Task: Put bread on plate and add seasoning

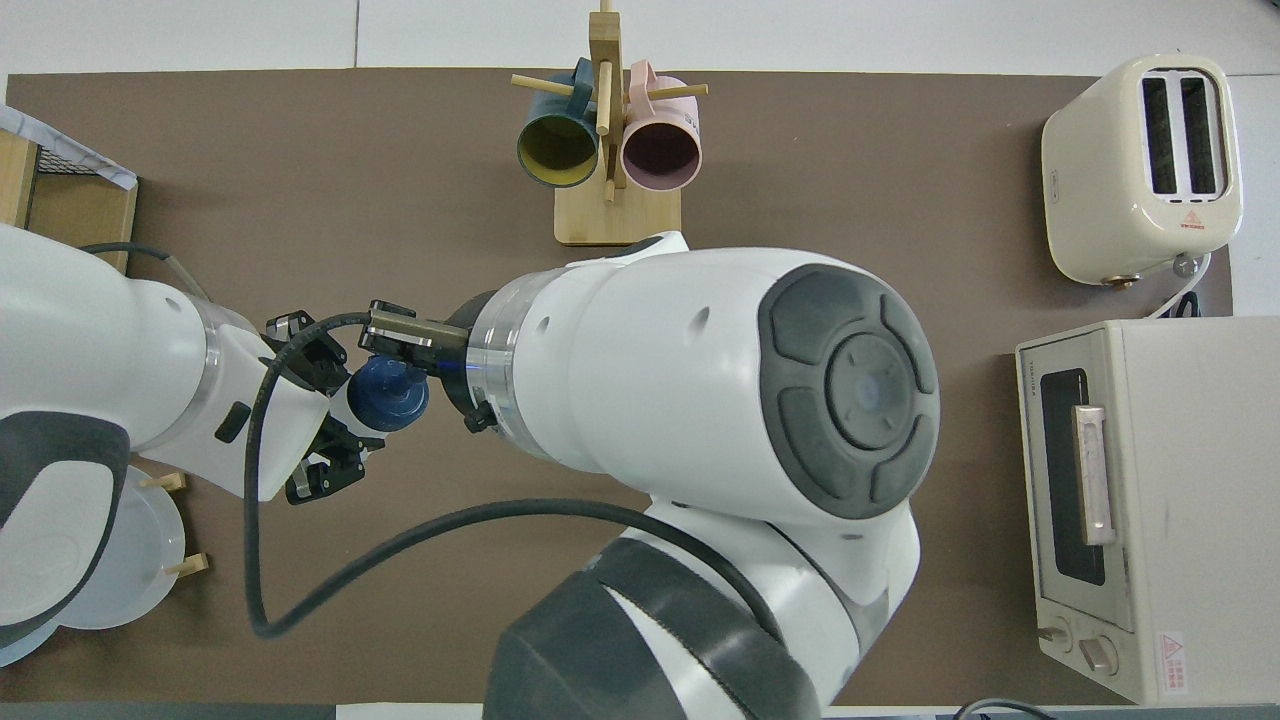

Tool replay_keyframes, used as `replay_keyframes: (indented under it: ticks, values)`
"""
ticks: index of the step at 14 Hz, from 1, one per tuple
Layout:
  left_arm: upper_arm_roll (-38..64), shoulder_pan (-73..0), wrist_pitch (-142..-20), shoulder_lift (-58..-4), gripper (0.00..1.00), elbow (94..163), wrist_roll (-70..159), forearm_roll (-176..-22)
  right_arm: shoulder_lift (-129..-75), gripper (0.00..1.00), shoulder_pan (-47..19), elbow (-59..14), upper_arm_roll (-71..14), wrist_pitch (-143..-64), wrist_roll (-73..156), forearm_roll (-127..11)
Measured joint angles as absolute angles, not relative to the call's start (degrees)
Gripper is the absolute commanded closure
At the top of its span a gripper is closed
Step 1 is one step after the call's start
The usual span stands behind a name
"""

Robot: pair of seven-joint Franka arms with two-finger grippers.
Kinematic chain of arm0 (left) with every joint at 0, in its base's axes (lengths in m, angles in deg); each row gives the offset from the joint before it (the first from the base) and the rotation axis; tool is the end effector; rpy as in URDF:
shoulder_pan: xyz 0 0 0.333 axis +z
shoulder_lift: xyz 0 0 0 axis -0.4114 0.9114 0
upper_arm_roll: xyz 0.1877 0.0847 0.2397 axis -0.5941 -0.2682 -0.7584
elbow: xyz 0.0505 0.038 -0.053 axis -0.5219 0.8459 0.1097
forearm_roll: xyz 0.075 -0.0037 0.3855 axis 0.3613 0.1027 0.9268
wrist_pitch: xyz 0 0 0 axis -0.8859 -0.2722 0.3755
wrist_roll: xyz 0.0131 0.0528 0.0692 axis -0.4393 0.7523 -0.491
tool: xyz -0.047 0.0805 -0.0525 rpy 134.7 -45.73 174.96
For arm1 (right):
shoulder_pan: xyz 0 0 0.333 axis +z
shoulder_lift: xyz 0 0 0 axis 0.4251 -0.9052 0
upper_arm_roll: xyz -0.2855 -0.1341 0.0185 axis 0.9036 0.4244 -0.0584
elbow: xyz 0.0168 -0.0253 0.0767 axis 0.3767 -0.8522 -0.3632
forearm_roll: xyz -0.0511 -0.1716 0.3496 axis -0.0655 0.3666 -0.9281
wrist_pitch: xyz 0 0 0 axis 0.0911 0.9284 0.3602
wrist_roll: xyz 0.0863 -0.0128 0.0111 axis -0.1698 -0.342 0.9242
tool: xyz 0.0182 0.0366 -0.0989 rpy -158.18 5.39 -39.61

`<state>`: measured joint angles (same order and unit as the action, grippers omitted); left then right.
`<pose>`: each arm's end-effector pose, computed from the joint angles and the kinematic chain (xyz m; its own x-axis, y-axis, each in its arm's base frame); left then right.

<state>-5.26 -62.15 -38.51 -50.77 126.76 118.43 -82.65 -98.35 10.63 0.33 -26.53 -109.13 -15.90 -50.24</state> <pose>0.4622 -0.2010 0.5789 0.1759 -0.9738 0.1444 -0.9789 -0.1576 0.1298 0.4936 0.4413 0.6454 0.9615 -0.2746 -0.0120 -0.2250 -0.7611 -0.6083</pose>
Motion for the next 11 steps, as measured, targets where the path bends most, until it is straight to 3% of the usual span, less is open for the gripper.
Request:
replay_keyframes:
  ticks: [8, 11]
  values:
    - [-5.37, -62.15, -39.60, -51.06, 1.00, 126.73, 118.40, -82.82, -98.56, 1.00, 9.01, 0.01, -26.47, -109.63, -22.46, -56.58]
    - [-5.32, -62.16, -39.61, -51.04, 1.00, 126.79, 118.40, -82.85, -98.55, 1.00, 9.35, 0.02, -26.76, -109.93, -17.04, -50.60]
